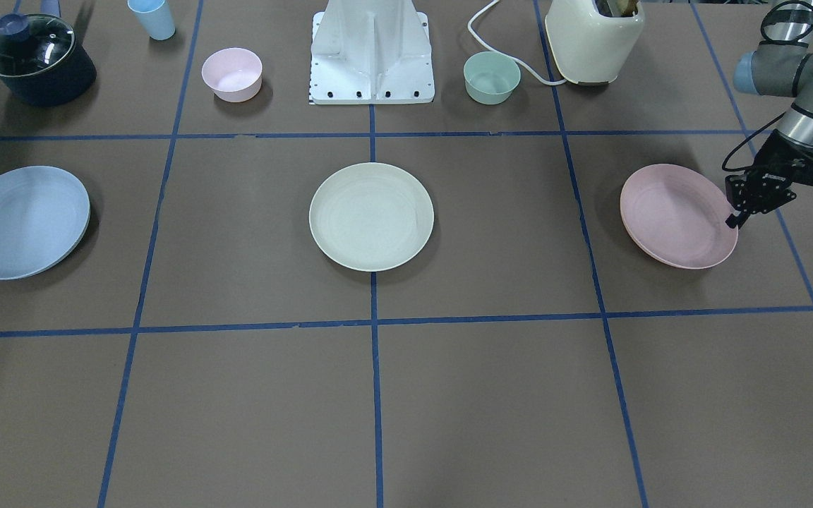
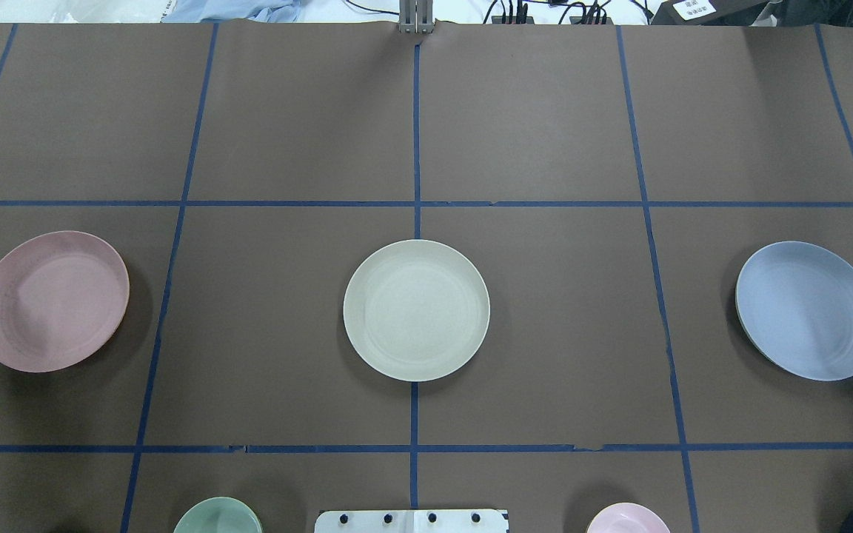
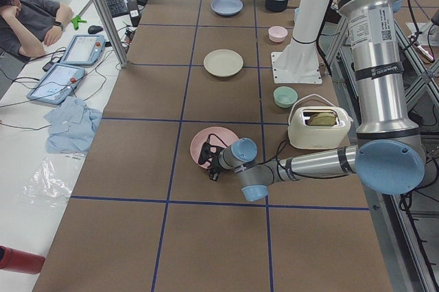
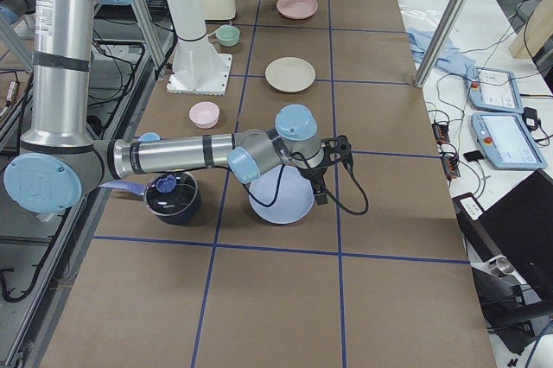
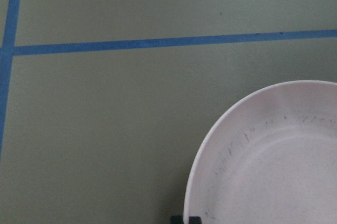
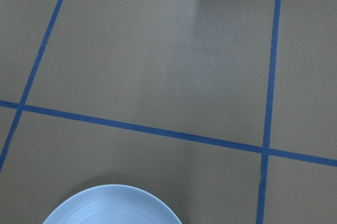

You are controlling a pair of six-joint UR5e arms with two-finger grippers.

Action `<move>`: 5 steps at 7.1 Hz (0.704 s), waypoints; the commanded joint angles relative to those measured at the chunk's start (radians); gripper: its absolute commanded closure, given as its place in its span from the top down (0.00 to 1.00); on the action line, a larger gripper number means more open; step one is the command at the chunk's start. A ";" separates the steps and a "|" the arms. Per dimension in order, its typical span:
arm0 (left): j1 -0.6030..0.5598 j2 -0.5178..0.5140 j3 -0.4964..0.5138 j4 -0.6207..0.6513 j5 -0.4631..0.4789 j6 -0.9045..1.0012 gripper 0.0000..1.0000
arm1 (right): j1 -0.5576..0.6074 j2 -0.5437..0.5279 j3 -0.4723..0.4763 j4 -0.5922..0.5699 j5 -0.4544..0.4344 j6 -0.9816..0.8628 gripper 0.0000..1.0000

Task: Stack three plates with pink and blue
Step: 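Grasp the pink plate's rim with the left gripper and lift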

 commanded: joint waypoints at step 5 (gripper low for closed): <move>-0.009 -0.123 -0.435 0.466 -0.129 -0.132 0.00 | 0.000 -0.002 0.000 0.001 0.003 -0.001 1.00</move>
